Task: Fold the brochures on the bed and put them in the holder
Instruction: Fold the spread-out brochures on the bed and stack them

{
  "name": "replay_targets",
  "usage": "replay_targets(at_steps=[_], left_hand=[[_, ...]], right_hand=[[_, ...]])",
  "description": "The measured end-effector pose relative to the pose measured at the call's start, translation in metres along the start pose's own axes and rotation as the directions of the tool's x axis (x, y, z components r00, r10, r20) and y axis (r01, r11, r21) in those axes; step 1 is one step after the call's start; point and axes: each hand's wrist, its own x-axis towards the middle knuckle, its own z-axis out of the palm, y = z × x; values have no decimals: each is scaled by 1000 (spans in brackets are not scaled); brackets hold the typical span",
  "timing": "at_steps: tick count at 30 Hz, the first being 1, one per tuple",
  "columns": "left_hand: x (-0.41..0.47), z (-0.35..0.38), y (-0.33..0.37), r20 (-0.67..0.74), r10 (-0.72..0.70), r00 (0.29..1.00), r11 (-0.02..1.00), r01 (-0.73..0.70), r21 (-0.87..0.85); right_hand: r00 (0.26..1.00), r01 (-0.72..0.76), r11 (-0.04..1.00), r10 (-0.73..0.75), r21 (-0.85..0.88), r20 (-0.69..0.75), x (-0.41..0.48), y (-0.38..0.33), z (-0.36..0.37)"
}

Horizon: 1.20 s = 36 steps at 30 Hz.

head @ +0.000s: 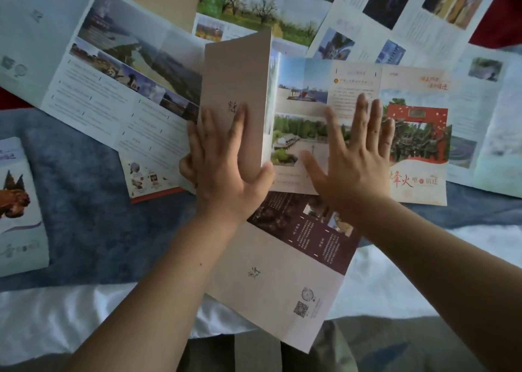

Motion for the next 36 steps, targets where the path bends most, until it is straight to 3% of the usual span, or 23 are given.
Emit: replay_targets(at_steps=[3,8,11,15,18,21,30,36], left_hand=[[3,5,20,11,31,999,999,-31,-8],[0,31,63,61,112,992,994,-113,4],[-6,55,87,97,154,983,987,-157,24],[-12,83,107,104,151,983,969,-168,180],[-14,98,113,97,156,983,958,-175,229],[-16,109,118,76,152,986,948,-167,273],[-17,129,130,81,82,993,946,-103,309],[-15,134,124,47,176,983,915,-181,360]], right_hand=[[999,-41,994,37,100,41,-8,40,3],[992,123,920,-128,373,-12,-17,73,15],[983,147,860,-182,489,25,-11,78,19],[994,105,913,-108,393,-15,-11,86,17],[996,-59,979,70,195,-48,-17,97,16],[987,-160,977,163,141,-11,-21,113,19],[992,-50,957,81,284,-100,-27,139,31],[989,-62,962,94,266,-110,-26,135,38]])
